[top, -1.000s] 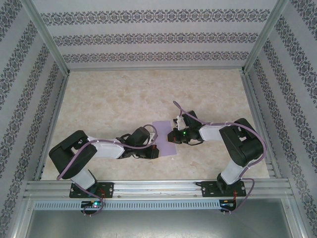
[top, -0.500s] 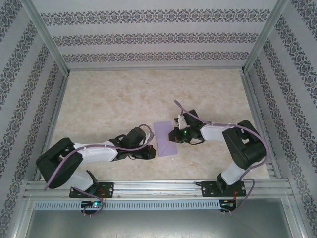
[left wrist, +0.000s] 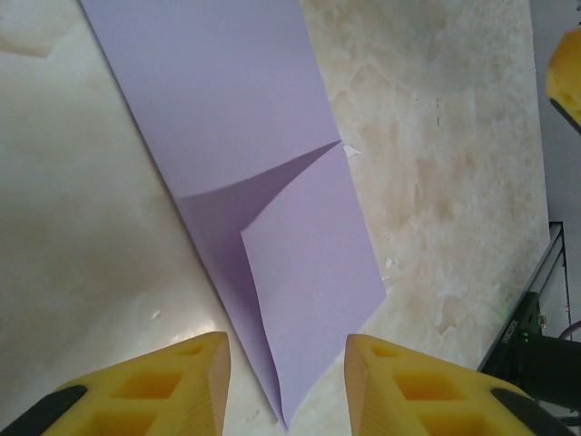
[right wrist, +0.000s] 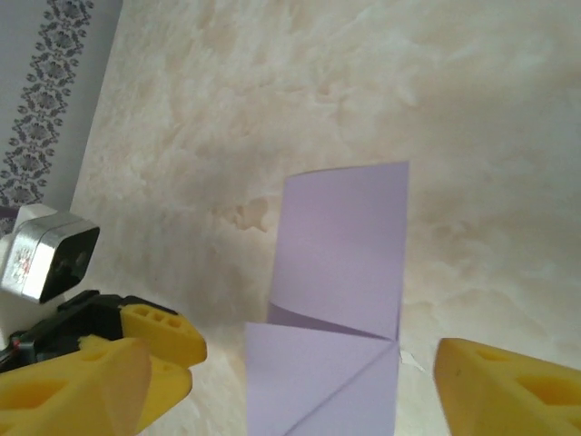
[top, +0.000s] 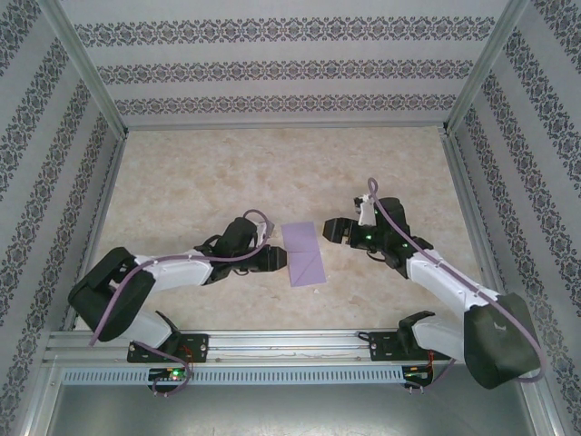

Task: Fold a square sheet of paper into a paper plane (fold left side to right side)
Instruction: Fold the triangle a second time at the center of the table, then turn over the paper at the center of the table.

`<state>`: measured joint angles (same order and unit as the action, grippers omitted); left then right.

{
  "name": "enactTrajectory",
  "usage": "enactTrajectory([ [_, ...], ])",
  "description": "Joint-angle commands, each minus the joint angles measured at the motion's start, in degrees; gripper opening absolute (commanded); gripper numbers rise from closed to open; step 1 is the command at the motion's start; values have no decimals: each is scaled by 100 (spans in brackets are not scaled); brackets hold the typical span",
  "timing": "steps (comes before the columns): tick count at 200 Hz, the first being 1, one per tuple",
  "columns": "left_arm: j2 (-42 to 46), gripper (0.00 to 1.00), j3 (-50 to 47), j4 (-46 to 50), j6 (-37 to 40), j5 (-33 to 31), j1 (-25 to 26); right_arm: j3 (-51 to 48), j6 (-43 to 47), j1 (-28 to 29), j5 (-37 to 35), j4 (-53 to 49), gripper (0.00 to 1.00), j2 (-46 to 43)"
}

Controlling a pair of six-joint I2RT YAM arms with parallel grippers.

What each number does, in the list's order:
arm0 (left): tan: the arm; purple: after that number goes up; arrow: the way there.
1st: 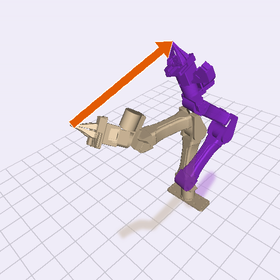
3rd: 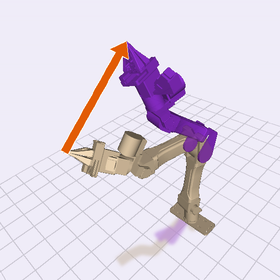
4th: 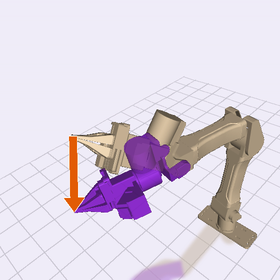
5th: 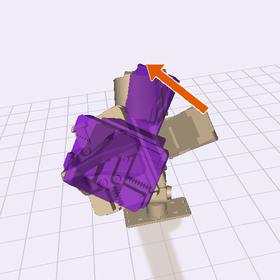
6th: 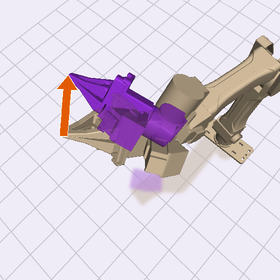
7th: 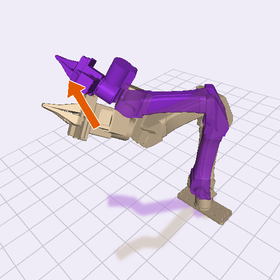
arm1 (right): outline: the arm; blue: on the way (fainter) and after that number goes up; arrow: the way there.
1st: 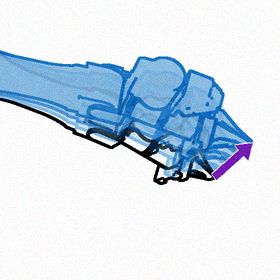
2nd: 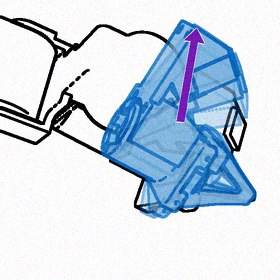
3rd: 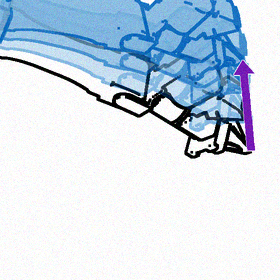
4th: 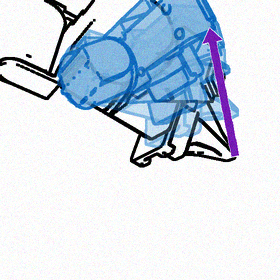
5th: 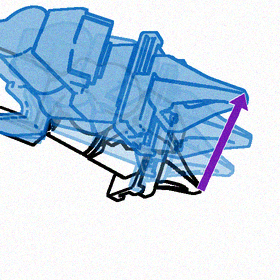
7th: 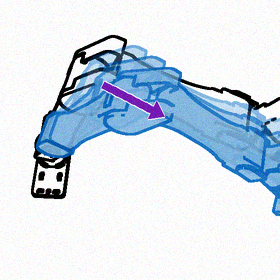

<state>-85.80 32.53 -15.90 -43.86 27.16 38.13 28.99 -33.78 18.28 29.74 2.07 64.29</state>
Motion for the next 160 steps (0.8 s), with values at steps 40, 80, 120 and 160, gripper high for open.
enactTrajectory([
  [40, -940, 30, 531, -819, -27, 486, -73, -571, -6, -222, 248, -92, 86, -614],
  [80, -1111, 12, 601, -736, 50, 369, -78, -621, 59, -239, 647, -92, 77, -492],
  [120, -883, 16, 501, -445, 181, 54, -76, -497, 124, -233, 773, -92, 75, -210],
  [160, -827, 23, 593, -32, 338, -227, -78, -448, 152, -220, 727, -83, 75, -101],
])
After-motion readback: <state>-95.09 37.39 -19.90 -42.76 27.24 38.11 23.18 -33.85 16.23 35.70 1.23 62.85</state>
